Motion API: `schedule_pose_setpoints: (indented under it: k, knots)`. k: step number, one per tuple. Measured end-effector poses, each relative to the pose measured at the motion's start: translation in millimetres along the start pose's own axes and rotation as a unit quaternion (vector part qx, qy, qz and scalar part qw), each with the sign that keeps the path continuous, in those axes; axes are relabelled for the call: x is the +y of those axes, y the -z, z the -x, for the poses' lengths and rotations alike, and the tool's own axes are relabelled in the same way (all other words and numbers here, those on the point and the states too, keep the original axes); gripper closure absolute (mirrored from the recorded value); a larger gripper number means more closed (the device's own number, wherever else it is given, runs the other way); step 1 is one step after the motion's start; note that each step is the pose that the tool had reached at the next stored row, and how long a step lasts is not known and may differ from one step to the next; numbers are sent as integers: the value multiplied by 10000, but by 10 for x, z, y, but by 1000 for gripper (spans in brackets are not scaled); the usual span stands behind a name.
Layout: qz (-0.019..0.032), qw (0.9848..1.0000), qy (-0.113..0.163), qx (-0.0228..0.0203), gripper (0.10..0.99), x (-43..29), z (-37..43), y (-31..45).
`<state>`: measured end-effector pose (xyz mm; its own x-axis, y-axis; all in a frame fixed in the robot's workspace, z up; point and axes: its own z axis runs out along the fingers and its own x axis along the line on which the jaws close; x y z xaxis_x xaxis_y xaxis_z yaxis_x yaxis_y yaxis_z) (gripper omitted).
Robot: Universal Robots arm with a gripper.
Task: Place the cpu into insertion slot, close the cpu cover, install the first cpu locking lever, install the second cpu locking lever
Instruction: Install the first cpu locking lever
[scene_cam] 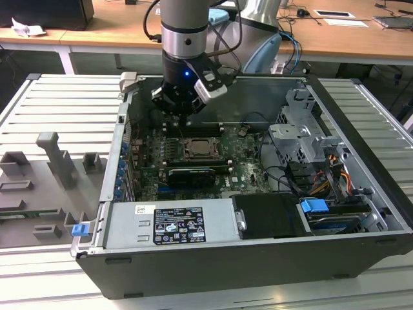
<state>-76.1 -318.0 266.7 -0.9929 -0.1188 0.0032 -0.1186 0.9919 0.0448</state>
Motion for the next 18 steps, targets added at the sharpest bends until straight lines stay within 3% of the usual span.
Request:
schedule_pose_setpoints:
  k: [2,4,6,8,12,14,17,18]
  knots:
    - [1,10000,-68,-10,980,8,-45,-13]
    - [14,10000,-66,-58,980,25,-187,-23]
    - [12,9999,-64,-108,980,39,-261,-44]
    - [11,9999,-64,-106,980,59,-275,-52]
    - [12,9999,-64,-107,980,195,-275,-73]
    - [11,9999,-64,-107,980,230,-273,-77]
    - [11,9999,-64,-107,980,233,-272,-78]
    - [10,9999,-84,-108,980,230,-226,-79]
